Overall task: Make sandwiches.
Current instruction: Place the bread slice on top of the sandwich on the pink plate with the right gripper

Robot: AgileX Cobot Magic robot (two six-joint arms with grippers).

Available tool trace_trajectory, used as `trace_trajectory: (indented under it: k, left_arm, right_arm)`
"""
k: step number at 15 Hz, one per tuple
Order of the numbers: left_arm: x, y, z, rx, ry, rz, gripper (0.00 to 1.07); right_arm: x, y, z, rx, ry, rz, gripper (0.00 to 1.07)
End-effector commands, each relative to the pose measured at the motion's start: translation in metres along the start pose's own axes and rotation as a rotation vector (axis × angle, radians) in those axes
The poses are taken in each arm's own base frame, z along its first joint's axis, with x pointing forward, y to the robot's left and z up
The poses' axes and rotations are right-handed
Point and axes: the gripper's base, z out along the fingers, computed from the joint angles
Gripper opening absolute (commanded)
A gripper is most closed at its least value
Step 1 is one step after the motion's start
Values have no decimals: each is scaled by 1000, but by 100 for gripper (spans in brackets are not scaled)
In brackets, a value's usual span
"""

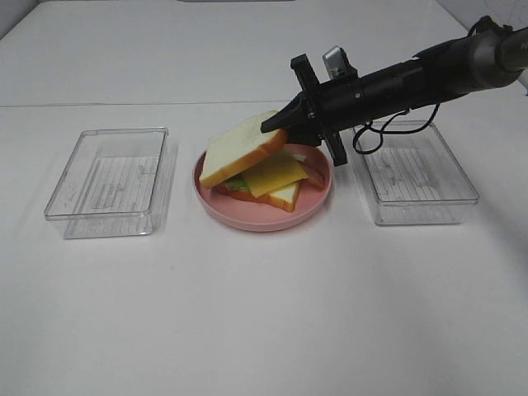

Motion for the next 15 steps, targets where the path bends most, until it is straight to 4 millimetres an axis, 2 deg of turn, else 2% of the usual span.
trace_trajectory:
  k: [1, 3, 4, 5, 6, 9, 12, 15]
  left_arm:
    - [0, 0, -1, 8, -11, -9, 72]
    - [0, 0, -1, 8, -11, -9, 72]
    - [0, 0, -1, 8, -11, -9, 72]
    - [0, 0, -1, 8, -11, -9, 72]
    - [0, 0, -1, 8, -11, -9, 72]
    - [0, 0, -1, 8, -11, -9, 72]
    - [0, 0, -1, 8, -11, -9, 72]
    - [0, 0, -1, 8, -11, -9, 72]
  right_arm:
    - [2, -1, -2, 26, 14, -8, 12]
    - [1, 2, -5, 57, -1, -41, 41]
    - [0, 4, -8, 79, -15, -64, 47]
    - [0, 6, -11, 94, -24, -80, 60]
    - [-1, 10, -15, 120, -36, -102, 67]
    - [2, 15, -26, 225, -34, -124, 77]
    - [5, 25, -45, 372, -27, -218, 78]
    - [13, 45, -77, 546, -27, -338, 78]
